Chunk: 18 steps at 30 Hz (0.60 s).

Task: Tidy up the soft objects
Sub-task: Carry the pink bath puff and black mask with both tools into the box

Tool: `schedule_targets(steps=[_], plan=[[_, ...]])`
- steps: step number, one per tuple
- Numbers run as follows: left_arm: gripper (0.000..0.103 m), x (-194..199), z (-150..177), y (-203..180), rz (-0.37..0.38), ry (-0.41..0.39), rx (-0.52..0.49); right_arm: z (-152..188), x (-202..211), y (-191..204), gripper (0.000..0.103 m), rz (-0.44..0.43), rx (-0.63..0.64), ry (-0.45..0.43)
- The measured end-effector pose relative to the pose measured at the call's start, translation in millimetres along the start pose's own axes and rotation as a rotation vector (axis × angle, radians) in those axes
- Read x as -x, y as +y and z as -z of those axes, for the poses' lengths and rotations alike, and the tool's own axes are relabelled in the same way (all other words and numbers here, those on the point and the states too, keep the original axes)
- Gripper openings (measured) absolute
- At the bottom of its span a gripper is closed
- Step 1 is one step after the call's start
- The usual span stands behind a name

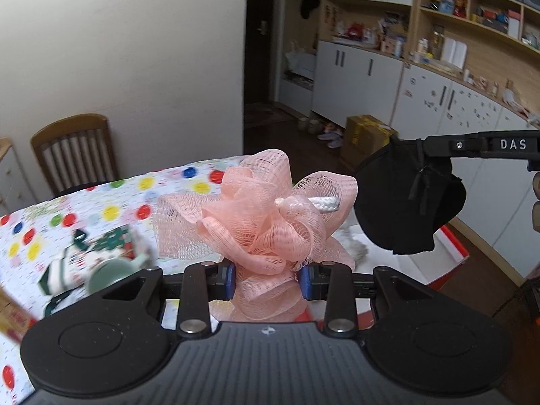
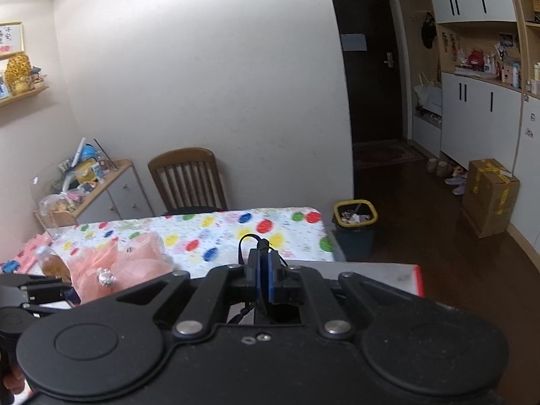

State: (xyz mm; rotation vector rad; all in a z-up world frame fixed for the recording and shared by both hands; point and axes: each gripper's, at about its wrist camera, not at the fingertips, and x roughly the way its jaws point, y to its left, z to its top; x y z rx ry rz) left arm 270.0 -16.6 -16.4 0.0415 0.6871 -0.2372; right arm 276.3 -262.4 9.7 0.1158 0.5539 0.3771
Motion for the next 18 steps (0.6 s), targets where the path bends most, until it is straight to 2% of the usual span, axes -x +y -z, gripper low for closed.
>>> schedule_targets(steps=[8, 18], plan=[[0.034, -55, -13, -51, 0.035, 0.083, -0.057, 9, -6, -49, 0.003, 0.028, -0.022, 0.037], [0.034, -120, -16, -92, 0.014, 0.167, -0.112, 21, -28, -92, 0.003, 0.052, -0.025, 0.090]])
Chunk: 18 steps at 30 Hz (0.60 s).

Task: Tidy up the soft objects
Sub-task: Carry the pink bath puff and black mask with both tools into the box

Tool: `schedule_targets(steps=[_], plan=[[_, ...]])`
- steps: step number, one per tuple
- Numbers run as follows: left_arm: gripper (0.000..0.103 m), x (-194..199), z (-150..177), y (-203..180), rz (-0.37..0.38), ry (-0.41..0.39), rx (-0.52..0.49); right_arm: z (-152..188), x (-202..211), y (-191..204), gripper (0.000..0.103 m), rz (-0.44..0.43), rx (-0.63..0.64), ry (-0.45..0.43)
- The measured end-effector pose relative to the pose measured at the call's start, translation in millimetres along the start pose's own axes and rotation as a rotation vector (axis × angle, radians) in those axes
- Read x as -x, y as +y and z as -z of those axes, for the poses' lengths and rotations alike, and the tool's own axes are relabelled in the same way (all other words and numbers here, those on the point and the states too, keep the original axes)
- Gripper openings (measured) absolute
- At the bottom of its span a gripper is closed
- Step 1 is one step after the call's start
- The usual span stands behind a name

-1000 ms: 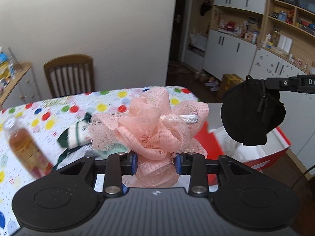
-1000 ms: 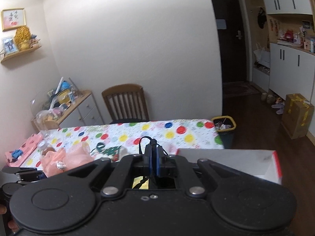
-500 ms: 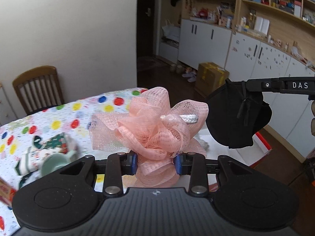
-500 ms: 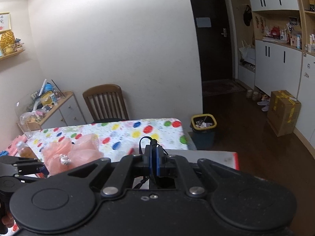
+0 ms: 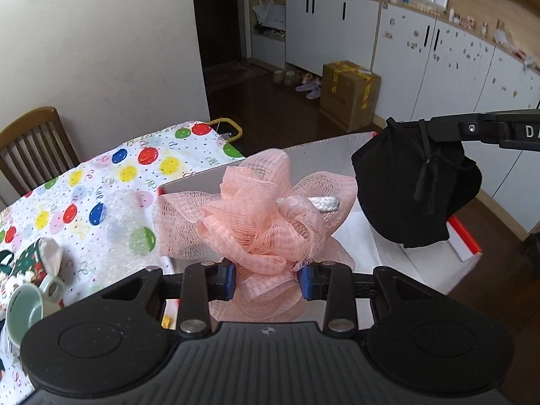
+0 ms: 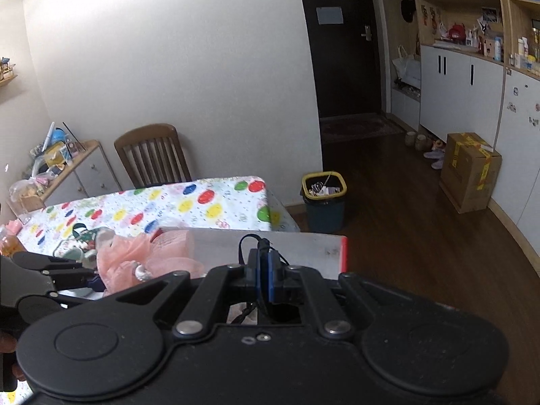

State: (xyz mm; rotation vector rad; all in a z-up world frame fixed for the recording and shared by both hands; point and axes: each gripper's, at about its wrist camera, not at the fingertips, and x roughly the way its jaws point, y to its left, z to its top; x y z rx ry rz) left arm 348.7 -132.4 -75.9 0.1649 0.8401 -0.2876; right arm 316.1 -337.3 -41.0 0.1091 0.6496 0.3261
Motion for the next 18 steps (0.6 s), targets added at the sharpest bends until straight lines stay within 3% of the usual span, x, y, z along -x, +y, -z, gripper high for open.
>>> schedule_targets(steps=[18], plan=[[0.034, -72, -16, -5, -0.033, 0.135, 0.042, 10, -56, -19, 0.003, -0.025, 0.050, 0.118]])
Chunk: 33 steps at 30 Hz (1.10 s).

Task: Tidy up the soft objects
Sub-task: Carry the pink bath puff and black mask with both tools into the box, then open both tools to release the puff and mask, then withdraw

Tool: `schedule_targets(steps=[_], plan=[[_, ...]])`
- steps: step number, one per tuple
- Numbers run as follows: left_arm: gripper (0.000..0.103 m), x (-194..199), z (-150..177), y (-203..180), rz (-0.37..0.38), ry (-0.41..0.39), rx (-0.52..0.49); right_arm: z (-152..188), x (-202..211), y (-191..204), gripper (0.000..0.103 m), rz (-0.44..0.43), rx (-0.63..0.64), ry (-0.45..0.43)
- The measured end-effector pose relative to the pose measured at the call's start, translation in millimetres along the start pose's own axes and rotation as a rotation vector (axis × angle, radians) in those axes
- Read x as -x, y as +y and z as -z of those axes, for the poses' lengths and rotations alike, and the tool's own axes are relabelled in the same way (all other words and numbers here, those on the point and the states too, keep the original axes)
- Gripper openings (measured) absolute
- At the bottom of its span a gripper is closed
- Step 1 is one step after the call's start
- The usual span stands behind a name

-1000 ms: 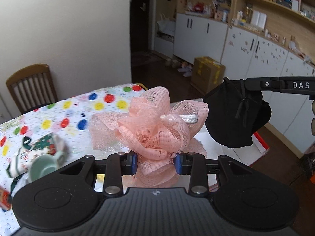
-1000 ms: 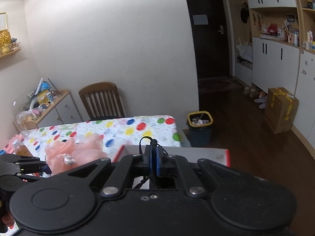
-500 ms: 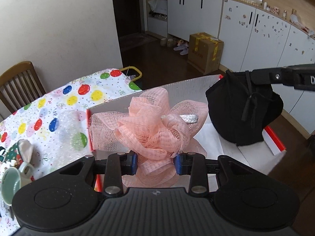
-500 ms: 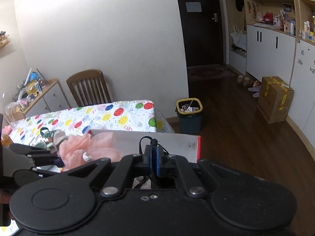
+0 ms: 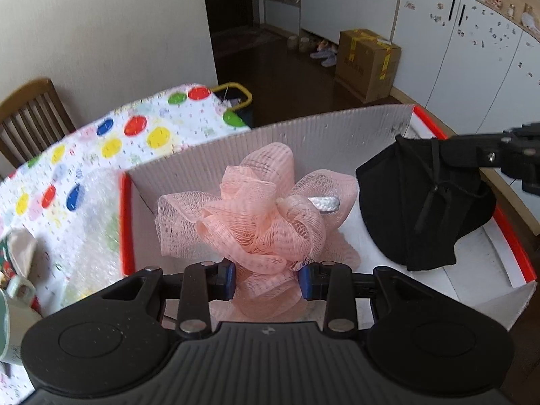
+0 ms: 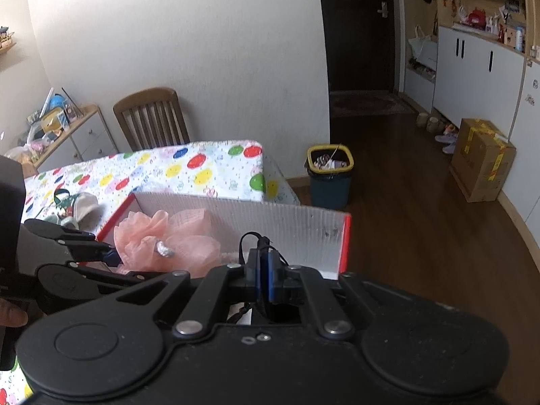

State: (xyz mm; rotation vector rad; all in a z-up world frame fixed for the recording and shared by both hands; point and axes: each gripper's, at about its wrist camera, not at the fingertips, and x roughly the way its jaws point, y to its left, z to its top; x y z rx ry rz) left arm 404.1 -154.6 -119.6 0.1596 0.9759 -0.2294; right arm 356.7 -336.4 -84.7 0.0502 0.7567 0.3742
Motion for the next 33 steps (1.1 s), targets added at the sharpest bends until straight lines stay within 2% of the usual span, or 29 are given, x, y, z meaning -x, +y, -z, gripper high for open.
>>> schedule_targets(steps=[12, 16, 19, 21, 23, 29, 33], plan=[[0.035, -24, 6, 2, -0.005, 0.093, 0.020, 11, -16, 2, 0.004, -0.006, 0.035, 0.092], [0.036, -26, 7, 3, -0.007, 0.102, 0.031, 13, -17, 1, 0.009, -0.013, 0.038, 0.101], [0.040, -26, 6, 2, -0.013, 0.106, 0.028, 13, -17, 0, 0.013, -0.013, 0.038, 0.109], [0.052, -25, 6, 2, -0.022, 0.098, 0.025, 14, -16, 0, 0.015, -0.016, 0.036, 0.113], [0.059, -23, 6, 2, -0.024, 0.090, 0.029, 14, -15, 0, 0.018, -0.019, 0.038, 0.120], [0.069, -9, 8, 2, 0.007, 0.056, 0.047, 15, -9, 0, 0.022, -0.031, 0.041, 0.131], [0.070, 1, 9, 1, 0.020, 0.029, 0.061, 15, -3, 2, 0.029, -0.032, 0.042, 0.130]])
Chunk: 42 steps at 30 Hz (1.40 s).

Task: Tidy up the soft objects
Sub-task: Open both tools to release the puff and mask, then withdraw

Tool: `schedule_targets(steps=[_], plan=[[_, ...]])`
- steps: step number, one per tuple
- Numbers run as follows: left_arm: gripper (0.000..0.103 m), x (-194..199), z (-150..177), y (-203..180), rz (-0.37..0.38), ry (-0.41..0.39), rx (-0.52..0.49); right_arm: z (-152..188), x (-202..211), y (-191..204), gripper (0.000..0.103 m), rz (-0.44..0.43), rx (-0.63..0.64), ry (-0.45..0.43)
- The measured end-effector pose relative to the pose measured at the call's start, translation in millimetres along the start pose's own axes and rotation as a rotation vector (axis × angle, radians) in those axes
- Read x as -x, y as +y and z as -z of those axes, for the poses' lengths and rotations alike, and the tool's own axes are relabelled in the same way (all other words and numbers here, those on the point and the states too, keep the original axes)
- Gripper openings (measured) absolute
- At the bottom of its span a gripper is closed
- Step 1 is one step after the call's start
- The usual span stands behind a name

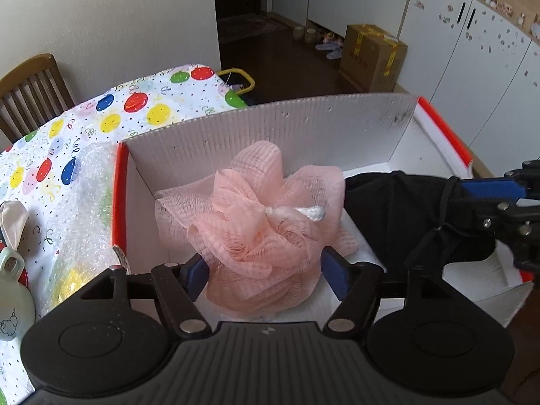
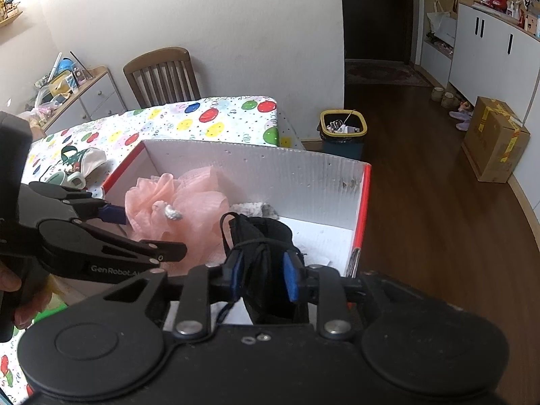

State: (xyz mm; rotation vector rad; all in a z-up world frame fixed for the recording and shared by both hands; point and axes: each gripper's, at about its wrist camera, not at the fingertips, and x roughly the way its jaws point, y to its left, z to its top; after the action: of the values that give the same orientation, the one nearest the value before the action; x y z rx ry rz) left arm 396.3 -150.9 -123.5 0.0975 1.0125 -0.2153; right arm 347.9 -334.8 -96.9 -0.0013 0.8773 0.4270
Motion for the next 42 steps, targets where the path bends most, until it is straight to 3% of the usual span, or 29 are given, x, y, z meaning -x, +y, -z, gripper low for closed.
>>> schedule_targets(steps=[10, 16, 18, 25, 30, 34, 42], plan=[[0.070, 36, 5, 2, -0.014, -0.085, 0.005, 0, 23, 8, 0.055, -0.017, 0.013, -0.036], [0.070, 65, 12, 9, -0.015, -0.136, 0.011, 0, 36, 15, 0.063, -0.026, 0.026, -0.058], [0.075, 74, 15, 14, -0.012, -0.151, 0.032, 1, 41, 19, 0.064, -0.025, 0.034, -0.069], [0.075, 103, 30, 29, -0.002, -0.206, 0.069, 3, 58, 33, 0.079, -0.026, 0.036, -0.101], [0.083, 123, 45, 42, 0.022, -0.225, 0.095, 5, 69, 50, 0.087, -0.030, 0.050, -0.122], [0.083, 137, 59, 57, 0.032, -0.242, 0.115, 8, 74, 69, 0.095, -0.036, 0.052, -0.137], [0.084, 162, 86, 101, 0.032, -0.278, 0.141, 16, 80, 115, 0.101, -0.096, 0.043, -0.166]])
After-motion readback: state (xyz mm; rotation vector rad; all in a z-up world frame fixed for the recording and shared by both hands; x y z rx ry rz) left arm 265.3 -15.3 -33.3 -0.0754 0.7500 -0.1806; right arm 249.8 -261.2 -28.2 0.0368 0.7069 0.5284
